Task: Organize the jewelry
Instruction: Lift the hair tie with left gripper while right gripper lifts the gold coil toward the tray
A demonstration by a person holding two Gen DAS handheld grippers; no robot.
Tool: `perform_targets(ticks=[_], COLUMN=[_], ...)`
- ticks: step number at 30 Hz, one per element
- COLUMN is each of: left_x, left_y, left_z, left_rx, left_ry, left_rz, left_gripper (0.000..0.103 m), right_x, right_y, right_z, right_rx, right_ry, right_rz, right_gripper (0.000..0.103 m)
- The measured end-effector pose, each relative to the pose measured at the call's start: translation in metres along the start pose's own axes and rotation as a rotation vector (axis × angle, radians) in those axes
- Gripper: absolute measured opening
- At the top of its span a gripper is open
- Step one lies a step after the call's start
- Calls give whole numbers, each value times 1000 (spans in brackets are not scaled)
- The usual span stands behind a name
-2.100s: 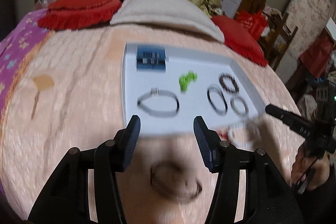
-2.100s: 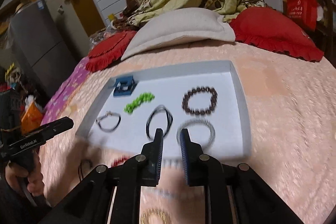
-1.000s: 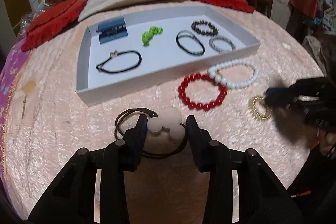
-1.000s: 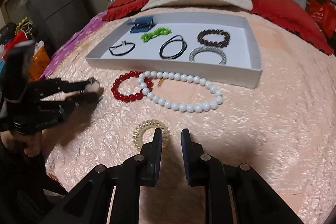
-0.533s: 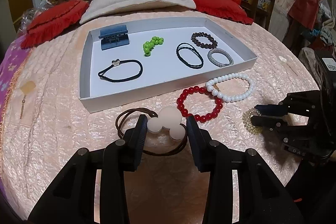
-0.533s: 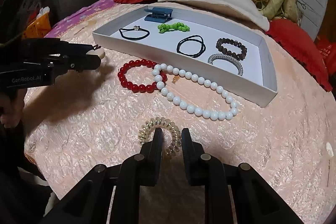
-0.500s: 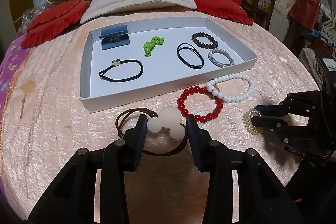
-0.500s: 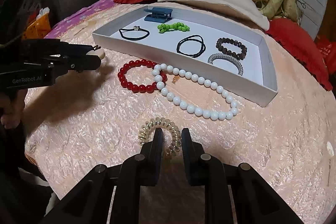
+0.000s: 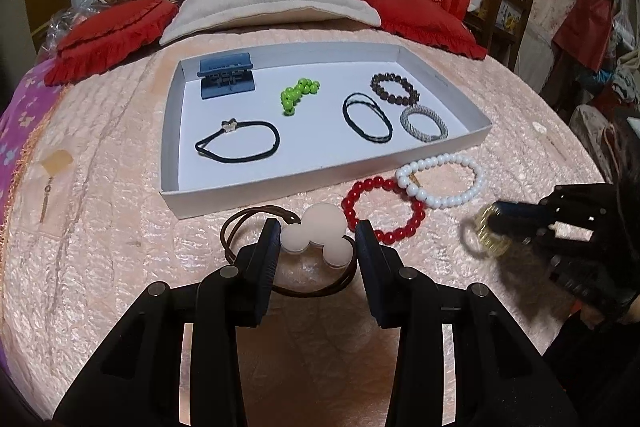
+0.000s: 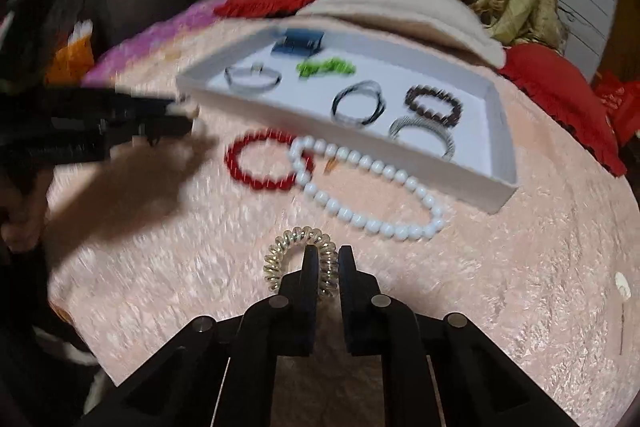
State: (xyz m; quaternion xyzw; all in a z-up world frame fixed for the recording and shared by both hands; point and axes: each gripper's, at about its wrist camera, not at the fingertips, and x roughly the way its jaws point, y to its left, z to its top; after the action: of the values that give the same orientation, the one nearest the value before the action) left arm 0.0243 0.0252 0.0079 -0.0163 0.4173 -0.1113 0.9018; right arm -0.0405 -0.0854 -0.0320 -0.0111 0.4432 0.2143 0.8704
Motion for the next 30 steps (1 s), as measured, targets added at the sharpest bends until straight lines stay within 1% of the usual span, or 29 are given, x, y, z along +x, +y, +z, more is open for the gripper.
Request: perform_targets(ticks=[4, 6, 10, 16, 30], left_x=[-3, -3, -2, -3, -8], left_y=[0, -3, -3, 0, 7], left_z=[4, 5, 9, 17, 27], left_rx=[-17, -17, -47, -97, -147], left_ry=[-14, -18, -13, -23, -38], left_rz=[-4, -5, 14, 33, 35], left_gripper=[37, 37, 37, 37, 37], right_x=[-15, -17, -18, -19, -15], right_y=[-16, -23, -29, -24, -23], right_z=[9, 12, 16, 22, 29], right_rx=[110, 161, 212, 215, 231], right_ry=[-76, -87, -94, -105, -97], right_rz=[27, 31, 21, 26, -2], right_gripper=[9, 9, 9, 9, 9])
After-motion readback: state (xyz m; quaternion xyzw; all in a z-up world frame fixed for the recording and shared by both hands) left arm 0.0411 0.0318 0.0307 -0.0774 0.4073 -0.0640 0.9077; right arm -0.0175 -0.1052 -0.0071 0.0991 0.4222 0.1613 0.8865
